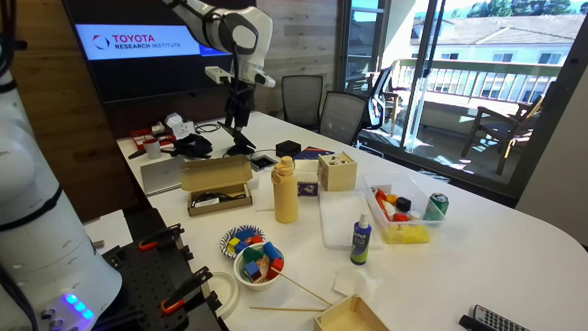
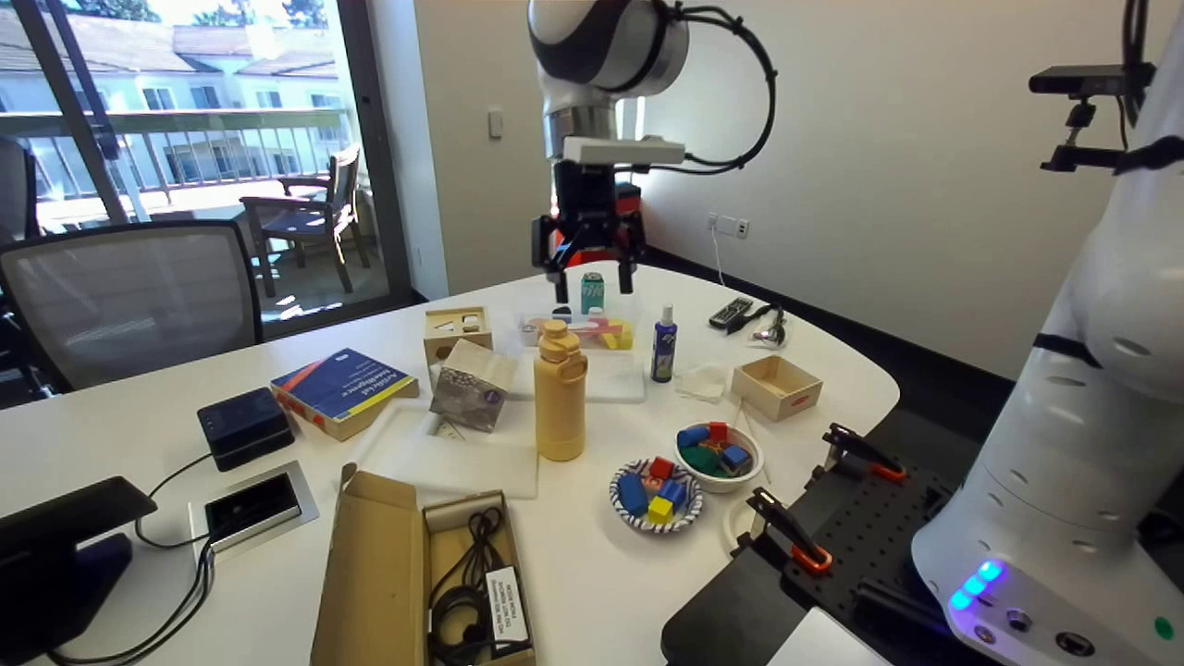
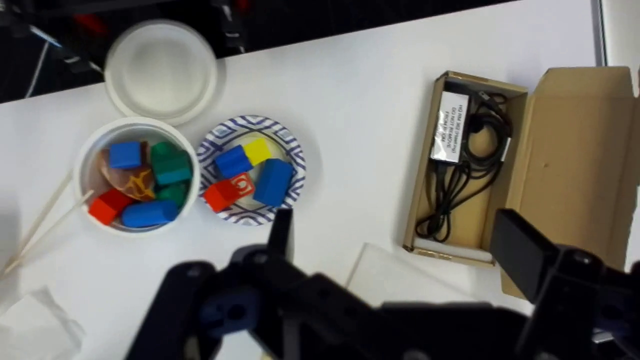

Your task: Put the paper in the box

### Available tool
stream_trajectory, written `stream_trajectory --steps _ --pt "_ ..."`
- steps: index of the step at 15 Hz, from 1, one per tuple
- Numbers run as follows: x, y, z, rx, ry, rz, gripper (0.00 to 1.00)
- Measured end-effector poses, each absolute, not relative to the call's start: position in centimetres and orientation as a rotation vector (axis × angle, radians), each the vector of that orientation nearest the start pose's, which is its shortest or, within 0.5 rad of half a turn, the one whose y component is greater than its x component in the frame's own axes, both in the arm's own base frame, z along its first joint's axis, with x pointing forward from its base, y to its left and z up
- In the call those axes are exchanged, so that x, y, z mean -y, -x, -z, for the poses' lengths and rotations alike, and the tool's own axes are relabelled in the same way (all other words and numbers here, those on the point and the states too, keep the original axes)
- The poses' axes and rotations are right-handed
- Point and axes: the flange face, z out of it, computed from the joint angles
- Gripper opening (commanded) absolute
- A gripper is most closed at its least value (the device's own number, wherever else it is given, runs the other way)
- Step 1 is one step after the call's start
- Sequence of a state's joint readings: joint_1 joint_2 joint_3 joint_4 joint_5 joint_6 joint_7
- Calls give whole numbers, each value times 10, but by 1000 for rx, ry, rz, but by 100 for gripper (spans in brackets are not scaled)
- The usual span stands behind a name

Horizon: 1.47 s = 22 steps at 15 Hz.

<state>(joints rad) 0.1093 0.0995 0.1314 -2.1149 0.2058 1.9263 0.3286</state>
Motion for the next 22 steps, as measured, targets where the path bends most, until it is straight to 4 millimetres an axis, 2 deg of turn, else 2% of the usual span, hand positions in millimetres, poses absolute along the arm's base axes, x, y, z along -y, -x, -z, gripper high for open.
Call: stream_trajectory --steps 3,6,11,13,15,18,22 --pt "-206 -529 -300 -364 2939 -415 100" --pt "-253 -555 -243 -497 2901 -268 100" --pt "-291 -598 -136 -703 2968 64 100" --pt "-304 -612 -105 -772 3016 160 100" --pt "-317 -622 -87 -828 3042 245 100" --pt "-329 -632 -74 -918 3061 318 100" --pt "-325 -639 -64 -1079 3072 342 100"
